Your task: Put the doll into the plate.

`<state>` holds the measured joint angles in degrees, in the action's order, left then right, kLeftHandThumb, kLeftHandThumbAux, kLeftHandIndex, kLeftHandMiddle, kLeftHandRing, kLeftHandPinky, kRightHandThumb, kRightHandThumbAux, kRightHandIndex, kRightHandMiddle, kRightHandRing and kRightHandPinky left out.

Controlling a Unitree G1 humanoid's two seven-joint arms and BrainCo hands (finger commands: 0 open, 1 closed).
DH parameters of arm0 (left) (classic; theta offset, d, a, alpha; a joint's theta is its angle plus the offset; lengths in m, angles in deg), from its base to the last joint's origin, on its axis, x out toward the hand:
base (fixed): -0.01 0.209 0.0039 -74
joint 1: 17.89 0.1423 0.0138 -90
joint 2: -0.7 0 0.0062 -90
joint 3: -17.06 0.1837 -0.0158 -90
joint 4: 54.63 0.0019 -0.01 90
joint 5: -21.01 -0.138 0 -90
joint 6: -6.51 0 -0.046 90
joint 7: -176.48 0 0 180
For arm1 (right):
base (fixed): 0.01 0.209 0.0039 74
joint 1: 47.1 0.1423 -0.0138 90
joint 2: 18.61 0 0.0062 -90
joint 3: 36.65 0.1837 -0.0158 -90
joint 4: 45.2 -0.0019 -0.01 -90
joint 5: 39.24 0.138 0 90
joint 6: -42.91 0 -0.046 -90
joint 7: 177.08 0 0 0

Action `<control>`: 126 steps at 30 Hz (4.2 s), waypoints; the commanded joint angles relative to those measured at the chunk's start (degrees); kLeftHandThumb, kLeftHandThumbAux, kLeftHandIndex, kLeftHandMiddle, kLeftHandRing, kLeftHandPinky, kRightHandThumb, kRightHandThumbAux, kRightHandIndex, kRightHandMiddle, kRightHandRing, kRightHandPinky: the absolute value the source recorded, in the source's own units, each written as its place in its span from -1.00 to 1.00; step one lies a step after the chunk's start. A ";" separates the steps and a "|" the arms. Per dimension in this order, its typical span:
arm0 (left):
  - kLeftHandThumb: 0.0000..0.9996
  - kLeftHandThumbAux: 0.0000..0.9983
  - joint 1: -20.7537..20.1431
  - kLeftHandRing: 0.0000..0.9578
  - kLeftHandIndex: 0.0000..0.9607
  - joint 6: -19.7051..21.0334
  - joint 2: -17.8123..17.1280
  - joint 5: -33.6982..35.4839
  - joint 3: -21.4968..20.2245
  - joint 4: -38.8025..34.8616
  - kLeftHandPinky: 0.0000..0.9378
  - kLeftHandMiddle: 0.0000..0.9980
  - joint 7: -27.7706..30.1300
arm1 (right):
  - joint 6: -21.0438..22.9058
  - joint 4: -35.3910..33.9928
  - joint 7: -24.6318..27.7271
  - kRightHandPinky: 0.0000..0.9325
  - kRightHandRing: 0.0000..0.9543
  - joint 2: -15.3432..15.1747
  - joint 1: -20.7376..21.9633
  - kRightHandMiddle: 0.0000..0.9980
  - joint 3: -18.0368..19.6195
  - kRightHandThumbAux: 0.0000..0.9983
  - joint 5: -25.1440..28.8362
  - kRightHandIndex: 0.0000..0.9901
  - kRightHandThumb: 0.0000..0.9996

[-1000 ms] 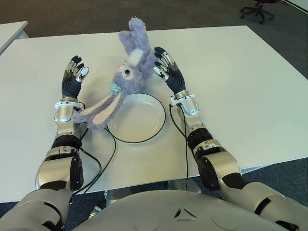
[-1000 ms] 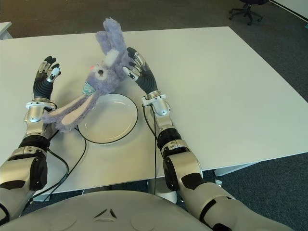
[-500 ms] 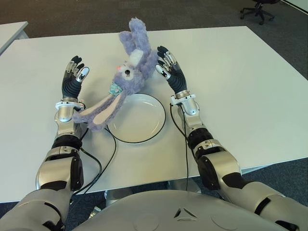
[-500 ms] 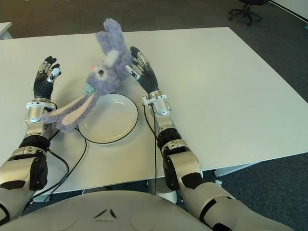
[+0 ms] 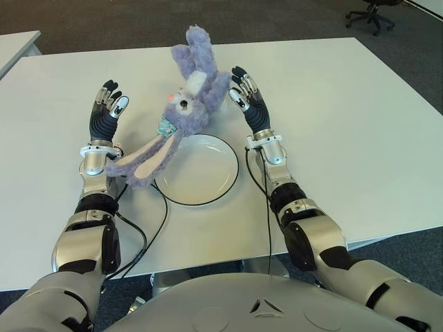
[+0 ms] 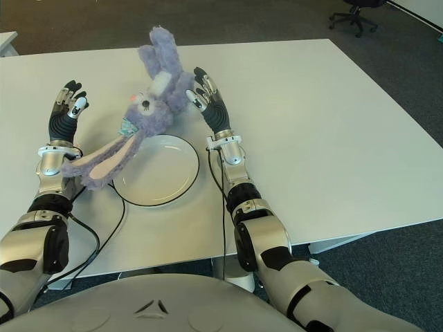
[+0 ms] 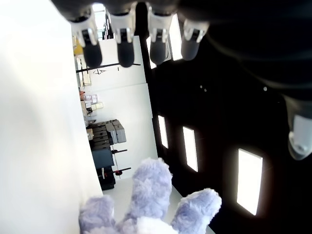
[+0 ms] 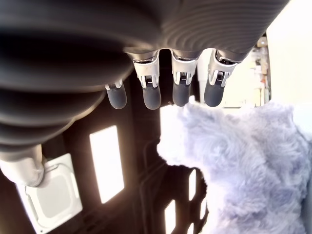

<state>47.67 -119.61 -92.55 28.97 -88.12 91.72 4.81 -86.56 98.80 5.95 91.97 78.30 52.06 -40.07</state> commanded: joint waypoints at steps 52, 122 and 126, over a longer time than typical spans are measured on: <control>-1.00 -0.11 4.68 -0.81 -1.00 -0.12 2.78 0.20 0.13 3.38 -0.80 -0.82 1.60 | 7.67 14.33 -4.83 -0.85 -0.97 3.79 6.02 -0.99 2.06 -0.07 0.14 -0.92 -0.10; -1.00 -0.14 5.44 -0.81 -1.00 -0.60 3.23 0.11 0.25 2.74 -0.77 -0.82 1.47 | 13.81 17.59 -6.45 -0.87 -0.97 7.60 14.68 -0.97 0.60 -0.03 -0.58 -0.93 0.00; -1.00 -0.15 5.66 -0.81 -0.99 -0.67 3.23 0.13 0.21 2.60 -0.78 -0.82 1.44 | 14.09 17.75 -6.41 -0.87 -0.97 7.63 14.86 -0.98 0.49 -0.05 -0.74 -0.94 -0.02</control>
<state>47.28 -120.20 -92.70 29.47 -88.44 91.31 6.15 -74.47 114.70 -0.57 91.85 89.06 52.34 -40.95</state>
